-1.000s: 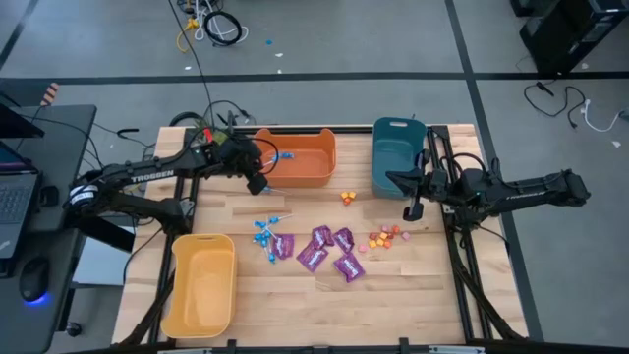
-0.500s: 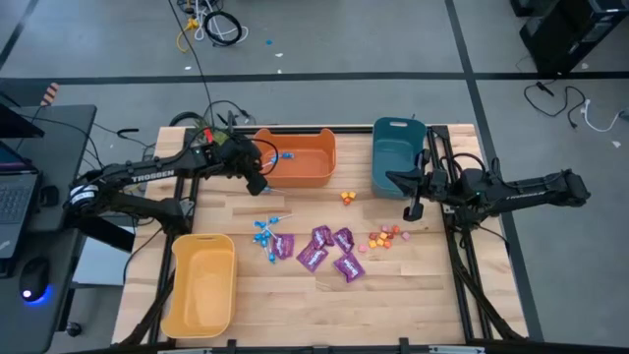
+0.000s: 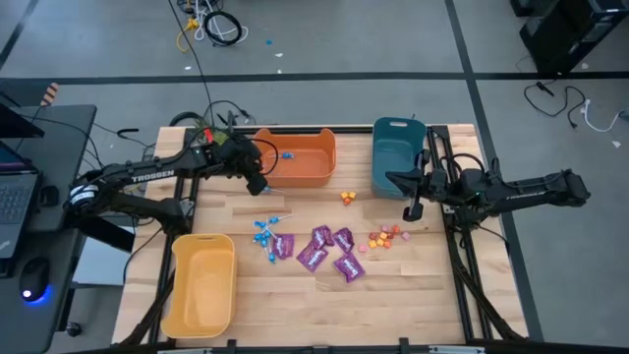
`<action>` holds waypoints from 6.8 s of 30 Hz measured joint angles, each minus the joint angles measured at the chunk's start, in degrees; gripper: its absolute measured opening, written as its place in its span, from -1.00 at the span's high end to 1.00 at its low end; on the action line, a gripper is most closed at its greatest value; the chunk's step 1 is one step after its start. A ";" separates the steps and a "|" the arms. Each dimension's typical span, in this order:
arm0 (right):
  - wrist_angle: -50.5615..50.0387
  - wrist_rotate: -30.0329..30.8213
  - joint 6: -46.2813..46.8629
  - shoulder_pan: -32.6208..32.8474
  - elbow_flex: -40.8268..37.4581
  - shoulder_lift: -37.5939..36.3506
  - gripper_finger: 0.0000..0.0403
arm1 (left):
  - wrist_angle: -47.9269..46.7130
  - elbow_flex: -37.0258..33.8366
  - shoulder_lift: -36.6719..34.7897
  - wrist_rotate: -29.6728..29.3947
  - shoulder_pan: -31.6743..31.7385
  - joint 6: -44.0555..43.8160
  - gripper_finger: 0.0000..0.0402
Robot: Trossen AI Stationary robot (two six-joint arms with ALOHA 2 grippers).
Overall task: Sort candy
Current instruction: Put the blue candy into the orange bin
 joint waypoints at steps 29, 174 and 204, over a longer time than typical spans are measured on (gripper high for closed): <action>0.11 0.00 0.15 -0.02 0.00 0.00 1.00 | 4.93 -0.02 -6.13 16.99 -12.23 9.44 0.77; -0.32 0.00 -0.24 -0.02 0.00 0.00 1.00 | 47.47 -19.45 21.42 -3.50 -27.52 -1.70 0.36; -0.31 0.00 -0.42 -0.02 0.00 0.00 1.00 | 46.79 -19.30 21.64 -3.52 -27.52 -1.77 0.96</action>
